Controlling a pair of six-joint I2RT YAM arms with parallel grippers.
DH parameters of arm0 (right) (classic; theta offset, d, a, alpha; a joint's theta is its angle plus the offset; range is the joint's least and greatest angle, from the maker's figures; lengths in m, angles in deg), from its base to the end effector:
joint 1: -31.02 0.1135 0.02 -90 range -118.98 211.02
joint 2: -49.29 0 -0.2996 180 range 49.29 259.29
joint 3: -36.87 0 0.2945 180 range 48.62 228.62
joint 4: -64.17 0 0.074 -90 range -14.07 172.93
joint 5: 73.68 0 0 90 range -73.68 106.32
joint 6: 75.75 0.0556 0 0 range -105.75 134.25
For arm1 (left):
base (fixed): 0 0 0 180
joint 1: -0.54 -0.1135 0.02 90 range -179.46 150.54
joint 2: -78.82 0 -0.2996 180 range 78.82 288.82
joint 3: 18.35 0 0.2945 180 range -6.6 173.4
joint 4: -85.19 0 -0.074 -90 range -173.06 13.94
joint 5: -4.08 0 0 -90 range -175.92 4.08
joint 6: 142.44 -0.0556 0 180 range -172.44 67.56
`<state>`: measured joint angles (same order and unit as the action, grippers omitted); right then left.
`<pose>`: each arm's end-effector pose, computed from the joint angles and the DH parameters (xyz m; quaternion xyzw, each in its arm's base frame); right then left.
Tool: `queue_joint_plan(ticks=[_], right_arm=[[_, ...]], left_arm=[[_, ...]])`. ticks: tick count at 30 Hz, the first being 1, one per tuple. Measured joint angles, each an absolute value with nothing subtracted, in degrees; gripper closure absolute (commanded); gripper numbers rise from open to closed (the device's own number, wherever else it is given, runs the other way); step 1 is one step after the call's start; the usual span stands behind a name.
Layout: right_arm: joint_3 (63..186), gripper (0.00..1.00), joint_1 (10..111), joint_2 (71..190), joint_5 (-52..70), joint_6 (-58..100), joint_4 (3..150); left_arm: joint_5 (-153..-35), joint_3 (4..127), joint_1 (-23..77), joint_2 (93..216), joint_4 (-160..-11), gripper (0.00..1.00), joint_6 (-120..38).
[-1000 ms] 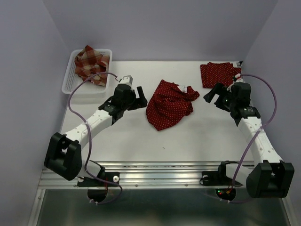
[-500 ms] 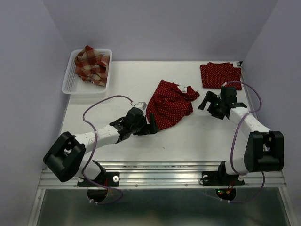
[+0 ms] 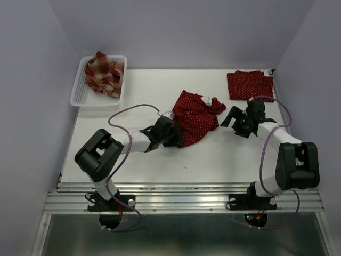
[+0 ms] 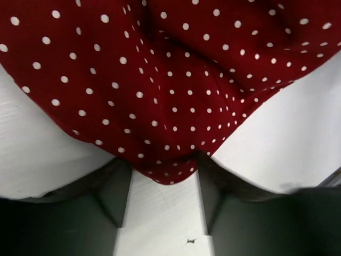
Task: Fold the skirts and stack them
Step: Flatten the skirt out
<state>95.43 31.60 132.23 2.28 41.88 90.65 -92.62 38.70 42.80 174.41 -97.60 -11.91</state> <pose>0.3320 0.0169 0.1900 0.1789 0.9188 0.1927 0.2944 0.2801 -0.2633 0.1527 0.0401 0.8880 -0.3400 0.3071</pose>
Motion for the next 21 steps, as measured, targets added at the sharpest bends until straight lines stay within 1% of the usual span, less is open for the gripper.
queue_joint_plan(ticks=[1, 2, 12, 18, 21], right_arm=[[95.4, 0.0, 31.6, 132.8, 1.7, 41.9, 90.5], [95.4, 0.0, 31.6, 133.9, 0.9, 42.1, 89.9], [95.4, 0.01, 31.6, 140.1, -5.6, 43.5, 84.4], [96.4, 0.12, 32.1, 143.1, -8.3, 45.7, 80.0], [97.1, 0.27, 32.7, 144.5, -8.5, 46.2, 78.6]], left_arm=[[-92.7, 38.9, 42.8, 174.9, -97.8, 0.93, -11.7], [-92.7, 38.9, 42.8, 175.5, -97.8, 1.0, -12.1], [-91.3, 38.9, 42.8, 175.7, -97.3, 1.0, -12.0], [-90.3, 38.9, 42.8, 173.0, -96.9, 1.0, -11.6], [-90.3, 38.7, 42.8, 171.7, -96.9, 1.0, -11.4]])
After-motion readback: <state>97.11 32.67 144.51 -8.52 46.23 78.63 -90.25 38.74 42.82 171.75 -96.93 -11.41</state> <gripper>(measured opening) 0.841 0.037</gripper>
